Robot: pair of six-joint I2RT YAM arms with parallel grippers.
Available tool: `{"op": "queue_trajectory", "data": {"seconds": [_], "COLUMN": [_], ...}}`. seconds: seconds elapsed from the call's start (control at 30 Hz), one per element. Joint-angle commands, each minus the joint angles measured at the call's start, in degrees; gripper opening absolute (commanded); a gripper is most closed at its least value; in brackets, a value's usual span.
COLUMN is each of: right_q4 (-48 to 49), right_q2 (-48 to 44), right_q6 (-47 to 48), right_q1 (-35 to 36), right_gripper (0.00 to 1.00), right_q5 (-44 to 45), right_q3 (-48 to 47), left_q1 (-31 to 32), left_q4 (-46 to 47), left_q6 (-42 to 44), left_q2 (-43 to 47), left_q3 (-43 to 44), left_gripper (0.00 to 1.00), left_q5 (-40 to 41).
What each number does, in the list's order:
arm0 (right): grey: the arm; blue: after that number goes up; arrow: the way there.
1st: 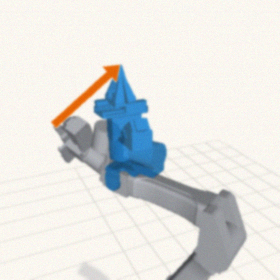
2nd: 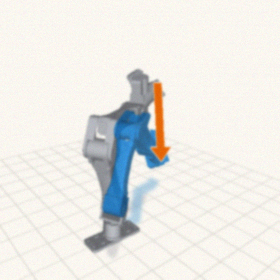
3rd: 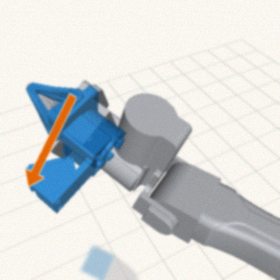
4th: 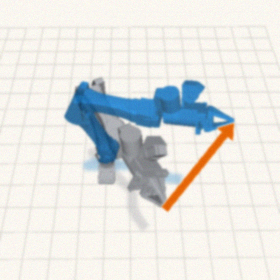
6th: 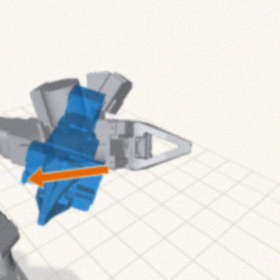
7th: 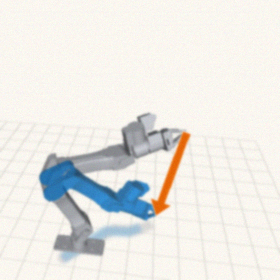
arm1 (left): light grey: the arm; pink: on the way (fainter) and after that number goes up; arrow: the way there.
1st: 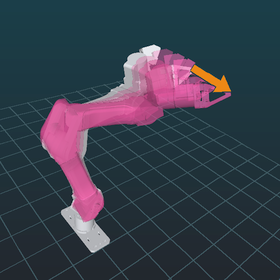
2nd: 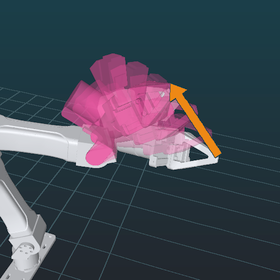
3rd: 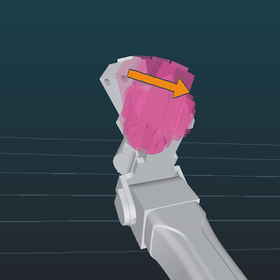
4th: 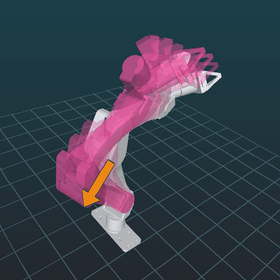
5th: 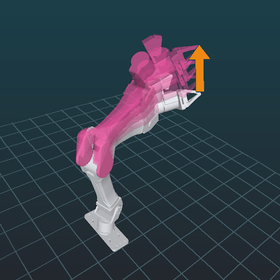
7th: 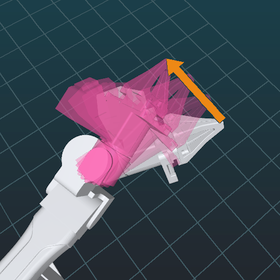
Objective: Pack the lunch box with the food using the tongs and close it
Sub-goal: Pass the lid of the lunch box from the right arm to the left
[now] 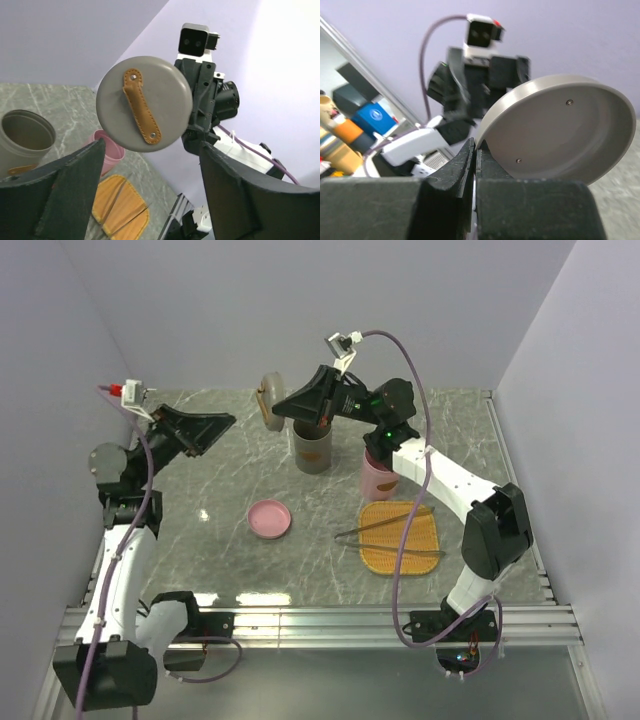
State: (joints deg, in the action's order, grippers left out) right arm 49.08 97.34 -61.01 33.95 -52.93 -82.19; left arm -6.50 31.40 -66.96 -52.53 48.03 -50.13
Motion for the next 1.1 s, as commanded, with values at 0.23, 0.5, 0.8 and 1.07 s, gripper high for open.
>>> {"op": "queue_trajectory", "data": {"seconds": [0.23, 0.5, 0.8, 1.07], "right_q4": [9.0, 10.0, 5.9, 6.2], "right_q2": [-1.6, -0.1, 0.4, 0.6], "right_q6": [-7.0, -9.5, -7.2, -7.6], "right_q1": [2.3, 3.0, 3.9, 4.1], "right_gripper": [0.0, 0.0, 0.0, 0.0], "right_q5": [7.7, 10.1, 10.8, 11.4], "right_q3": [2.8, 2.6, 1.9, 1.4], "left_q1": [12.3, 13.5, 15.5, 17.3], "left_q4": [-3.3, -8.0, -5.1, -7.0], "left_q6": [6.9, 8.6, 7.9, 8.2], "left_q2": [-3.2, -5.1, -5.7, -7.1], "left_q3": [6.1, 6.6, 5.4, 5.3], "left_gripper": [0.63, 0.58, 0.5, 0.37], "left_q5": [19.7, 23.1, 21.6, 22.0]}}
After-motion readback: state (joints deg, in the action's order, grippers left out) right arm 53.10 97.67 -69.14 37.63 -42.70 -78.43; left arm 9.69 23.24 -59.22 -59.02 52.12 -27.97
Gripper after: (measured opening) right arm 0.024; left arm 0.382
